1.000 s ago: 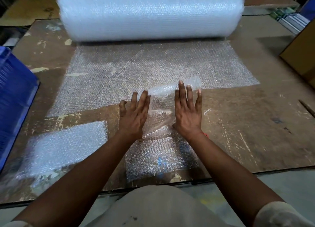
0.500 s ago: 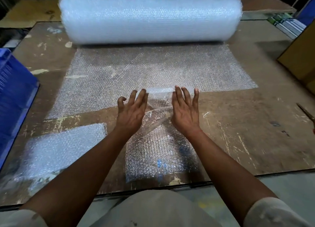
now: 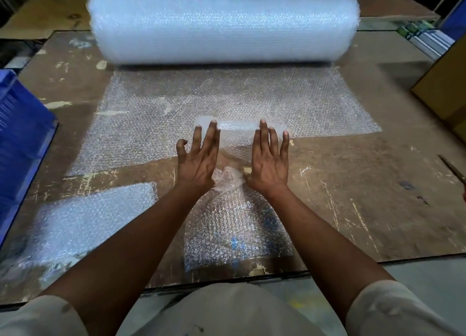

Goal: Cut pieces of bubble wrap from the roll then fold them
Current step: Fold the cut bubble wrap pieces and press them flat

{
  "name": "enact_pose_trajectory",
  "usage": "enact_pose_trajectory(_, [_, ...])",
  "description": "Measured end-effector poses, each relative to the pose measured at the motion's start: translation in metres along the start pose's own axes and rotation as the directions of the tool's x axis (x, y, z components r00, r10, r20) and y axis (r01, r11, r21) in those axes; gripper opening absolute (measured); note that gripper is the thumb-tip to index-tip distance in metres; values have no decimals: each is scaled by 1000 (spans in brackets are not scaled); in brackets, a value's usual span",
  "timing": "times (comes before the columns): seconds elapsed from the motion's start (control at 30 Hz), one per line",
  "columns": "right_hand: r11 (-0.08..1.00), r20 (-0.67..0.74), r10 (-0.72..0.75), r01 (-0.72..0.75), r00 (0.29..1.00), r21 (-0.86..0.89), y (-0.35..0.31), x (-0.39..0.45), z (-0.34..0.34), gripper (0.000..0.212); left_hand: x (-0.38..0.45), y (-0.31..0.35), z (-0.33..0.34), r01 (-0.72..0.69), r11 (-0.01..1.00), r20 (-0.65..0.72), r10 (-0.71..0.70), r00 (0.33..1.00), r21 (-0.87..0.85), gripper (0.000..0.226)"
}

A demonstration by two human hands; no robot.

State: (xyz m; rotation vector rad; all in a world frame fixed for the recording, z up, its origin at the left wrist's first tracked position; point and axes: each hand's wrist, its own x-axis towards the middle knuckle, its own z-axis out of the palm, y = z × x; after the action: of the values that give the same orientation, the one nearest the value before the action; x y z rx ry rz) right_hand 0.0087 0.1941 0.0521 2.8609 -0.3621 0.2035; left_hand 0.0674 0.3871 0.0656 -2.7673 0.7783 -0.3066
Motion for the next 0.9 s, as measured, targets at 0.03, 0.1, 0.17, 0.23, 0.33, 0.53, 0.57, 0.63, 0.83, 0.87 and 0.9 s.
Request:
enact_pose_trajectory(0.03, [1000, 7, 17, -17, 1000, 1, 0, -1, 1, 136, 0, 0, -1, 1, 1000, -10, -1, 1000, 8, 158])
enact_pose_trajectory(0.1, [999, -4, 38, -38, 999, 14, 1, 0, 0, 144, -1, 0, -2, 6, 1000, -28, -6, 1000, 26, 159])
enact_pose_trajectory(0.17, [1000, -28, 22, -23, 999, -2, 3, 4, -3, 150, 0, -2, -2, 16, 999, -41, -15, 999, 30, 159])
enact_pose_trajectory(0.23, [1000, -60, -7, 5, 998, -27, 9, 10, -4, 154, 1, -7, -2, 20, 999, -51, -18, 999, 27, 160])
enact_pose_trajectory(0.33, [997, -152, -67, 63, 986, -35, 20, 19, -9, 139, 5, -17, -8, 17, 1000, -158, -17, 987, -4, 134])
enact_pose_trajectory(0.53, [964, -529, -185, 257, 828, 66, 45, 32, -49, 60, 15, -56, -30, -105, 979, -541, -6, 841, -175, 37])
enact_pose_trajectory(0.57, [940, -553, -218, 326, 804, 104, 46, 34, -59, 61, 15, -64, -33, -123, 971, -571, -16, 821, -204, 31])
enact_pose_trajectory(0.63, [877, -532, -283, 440, 798, 195, 44, 39, -77, 68, 14, -79, -38, -161, 953, -603, -27, 798, -256, 26])
enact_pose_trajectory(0.83, [689, -152, -506, 504, 849, 521, 30, 61, -116, 82, -3, -128, -45, -224, 899, -494, 10, 869, -377, 12])
enact_pose_trajectory(0.87, [674, -96, -533, 491, 840, 553, 27, 63, -121, 86, -5, -135, -43, -220, 900, -481, 13, 877, -376, 19])
enact_pose_trajectory(0.9, [665, -56, -538, 464, 841, 585, 20, 65, -129, 87, -9, -144, -41, -215, 898, -468, 12, 884, -383, 26])
